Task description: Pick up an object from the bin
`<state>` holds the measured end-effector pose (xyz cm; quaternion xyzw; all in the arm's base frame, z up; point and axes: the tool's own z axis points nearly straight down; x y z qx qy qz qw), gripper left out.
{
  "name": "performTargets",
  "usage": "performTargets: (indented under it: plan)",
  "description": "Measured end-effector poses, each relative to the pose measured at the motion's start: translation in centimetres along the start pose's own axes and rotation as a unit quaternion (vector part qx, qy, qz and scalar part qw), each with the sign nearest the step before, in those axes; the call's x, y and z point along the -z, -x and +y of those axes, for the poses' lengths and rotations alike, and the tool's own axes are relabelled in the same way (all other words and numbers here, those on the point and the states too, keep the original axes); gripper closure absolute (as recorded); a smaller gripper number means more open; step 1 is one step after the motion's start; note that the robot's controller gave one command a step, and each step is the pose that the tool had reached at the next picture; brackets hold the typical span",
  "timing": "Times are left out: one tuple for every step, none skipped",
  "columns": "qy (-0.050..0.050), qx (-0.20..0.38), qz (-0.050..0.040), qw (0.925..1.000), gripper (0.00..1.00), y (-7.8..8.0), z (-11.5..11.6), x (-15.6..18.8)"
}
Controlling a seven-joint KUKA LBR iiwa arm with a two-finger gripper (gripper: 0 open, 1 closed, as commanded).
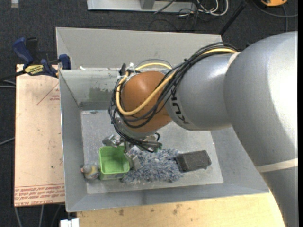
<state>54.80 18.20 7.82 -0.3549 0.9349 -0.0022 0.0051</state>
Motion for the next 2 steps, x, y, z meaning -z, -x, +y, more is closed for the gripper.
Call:
performTargets:
  plan:
    - [0.000, 0.000, -0.0003, 1.0000, 1.00, 0.0, -0.1, 0.0]
    - [0.002, 0.020, -0.0017, 0.9998, 1.00, 1.2, 1.2, 17.6]
